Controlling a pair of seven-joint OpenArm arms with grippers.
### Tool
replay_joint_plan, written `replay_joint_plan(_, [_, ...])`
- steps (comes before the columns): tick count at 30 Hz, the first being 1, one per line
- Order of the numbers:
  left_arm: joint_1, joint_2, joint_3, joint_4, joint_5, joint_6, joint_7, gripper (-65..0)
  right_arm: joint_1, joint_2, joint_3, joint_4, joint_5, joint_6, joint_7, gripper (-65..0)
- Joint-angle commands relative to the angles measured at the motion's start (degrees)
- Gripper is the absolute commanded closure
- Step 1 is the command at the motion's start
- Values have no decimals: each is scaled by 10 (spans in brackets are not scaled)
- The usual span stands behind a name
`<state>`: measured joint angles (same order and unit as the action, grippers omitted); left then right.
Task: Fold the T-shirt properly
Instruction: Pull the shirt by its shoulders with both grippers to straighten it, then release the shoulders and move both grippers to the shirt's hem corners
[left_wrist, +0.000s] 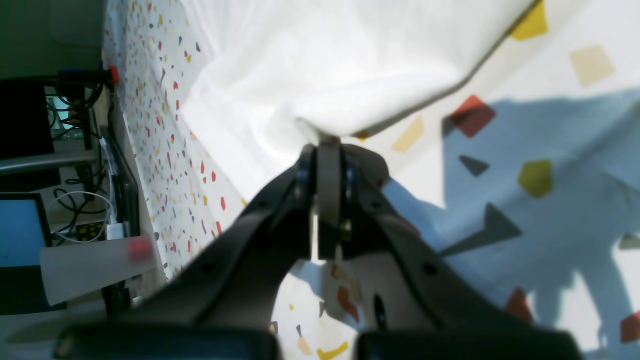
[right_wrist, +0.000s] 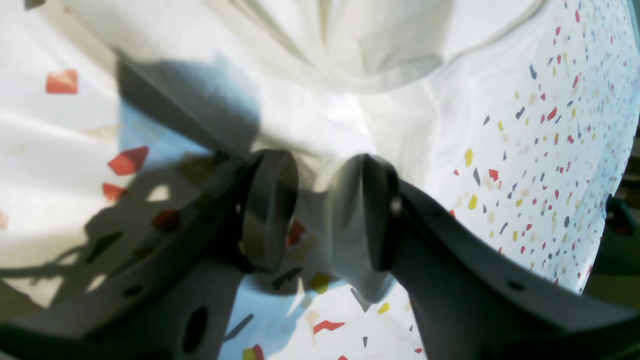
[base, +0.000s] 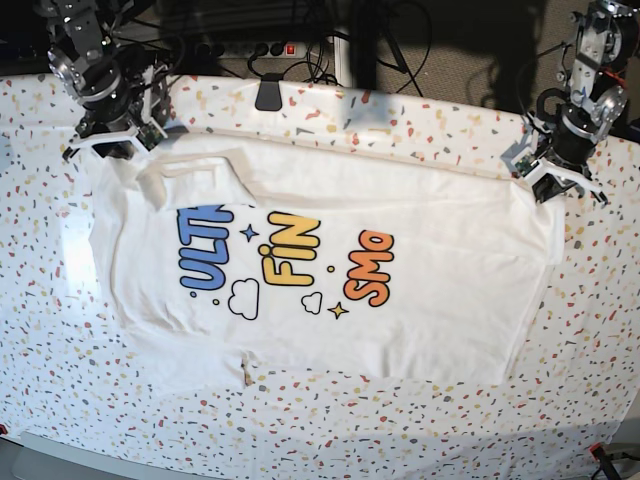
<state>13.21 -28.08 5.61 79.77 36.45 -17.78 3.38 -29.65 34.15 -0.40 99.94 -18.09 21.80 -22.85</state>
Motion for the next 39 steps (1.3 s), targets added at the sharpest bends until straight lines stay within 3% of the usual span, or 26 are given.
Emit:
replay_joint_plan(1, [-2,-1,1,2,-7,-13,11,0,2,8,3,2,-2,5,-12,-257])
replay_joint_plan(4, [-2,-1,1,2,-7,-13,32,0,2,8,3,2,-2,5,-17,-246])
replay_joint_plan(7, [-2,-1,1,2,-7,-13,41,0,1,8,3,2,-2,4,-44,-104])
replay_joint_plan(9, [-2,-2,1,2,-7,-12,49,0,1,8,3,2,3,-19,-62,0])
replay_joint_plan(13, [9,-11,1,2,-12,6,59,0,-14,9,3,5,2,-102,-65,0])
replay_joint_plan(18, [64,-46,1,30,-51,52,64,0,-70,9,4,23,2,-135,-59,0])
replay_joint_plan(21, [106,-78,1,57,-107,52,67,0,-98,9,4,23,2,-169,-28,0])
replay_joint_plan(25, [152,-111,1,92,-139,58,75,0,-118,9,4,23,3,-188,-26,0])
replay_joint_plan(30, [177,-118,1,136,-141,58,78,0,-146,9,4,36,3,-196,-25,0])
replay_joint_plan(35, [178,-118,0,183,-140,59,119,0,-168,9,4,70,2,-243,-33,0])
replay_joint_plan(36, [179,-118,-1,196,-141,61,138,0,-169,9,4,80,2,-243,-36,-56])
replay_joint_plan(39, [176,-119,-5,236,-140,76,187,-212,-169,9,4,110,2,-244,-40,-222])
